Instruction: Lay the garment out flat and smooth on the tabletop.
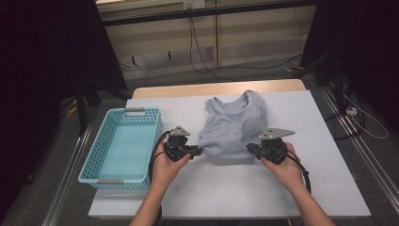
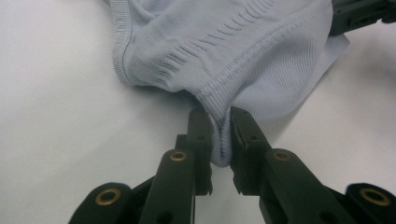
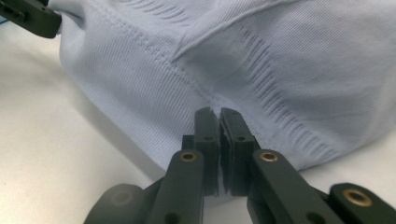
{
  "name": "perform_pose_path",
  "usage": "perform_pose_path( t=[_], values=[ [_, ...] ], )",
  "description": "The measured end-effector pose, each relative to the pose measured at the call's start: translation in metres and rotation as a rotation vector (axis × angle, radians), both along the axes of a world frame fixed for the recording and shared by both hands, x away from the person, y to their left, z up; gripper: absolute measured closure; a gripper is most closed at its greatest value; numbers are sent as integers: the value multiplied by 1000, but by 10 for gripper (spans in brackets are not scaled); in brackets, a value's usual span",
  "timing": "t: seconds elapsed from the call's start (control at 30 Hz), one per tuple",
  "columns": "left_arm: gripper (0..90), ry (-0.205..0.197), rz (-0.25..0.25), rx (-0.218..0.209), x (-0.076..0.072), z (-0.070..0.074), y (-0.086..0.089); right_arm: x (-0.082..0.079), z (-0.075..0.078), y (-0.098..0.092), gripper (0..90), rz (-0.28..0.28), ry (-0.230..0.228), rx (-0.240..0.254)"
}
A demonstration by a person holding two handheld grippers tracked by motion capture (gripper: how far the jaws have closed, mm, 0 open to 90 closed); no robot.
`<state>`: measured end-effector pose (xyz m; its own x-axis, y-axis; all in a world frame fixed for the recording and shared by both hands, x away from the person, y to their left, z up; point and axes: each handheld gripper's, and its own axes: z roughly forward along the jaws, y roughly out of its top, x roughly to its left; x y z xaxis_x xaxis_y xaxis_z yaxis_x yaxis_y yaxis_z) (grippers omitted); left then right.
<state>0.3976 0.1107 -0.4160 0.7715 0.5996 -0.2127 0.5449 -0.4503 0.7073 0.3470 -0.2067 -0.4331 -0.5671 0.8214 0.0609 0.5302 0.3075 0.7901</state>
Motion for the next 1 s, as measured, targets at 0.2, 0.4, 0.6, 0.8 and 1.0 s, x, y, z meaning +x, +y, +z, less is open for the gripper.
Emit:
perform_pose_path(
  t=[0.2, 0.4, 0.6, 0.8, 1.0],
  values=[
    [796, 9, 10, 6, 1, -2, -1, 6, -13, 7, 855, 1, 25, -18],
    [796, 13, 16, 6, 3, -3, 1, 6, -20, 9, 791, 0, 40, -23],
    [796, 8, 16, 11, 3, -2, 3, -2, -9, -7, 642, -60, 9, 15],
    [796, 1, 26, 12, 4, -1, 3, -8, -8, -32, 597, -127, 17, 30],
    [796, -1, 37, -7, 6, 2, 7, -3, -17, -25, 604, -118, 48, -3]
  ],
)
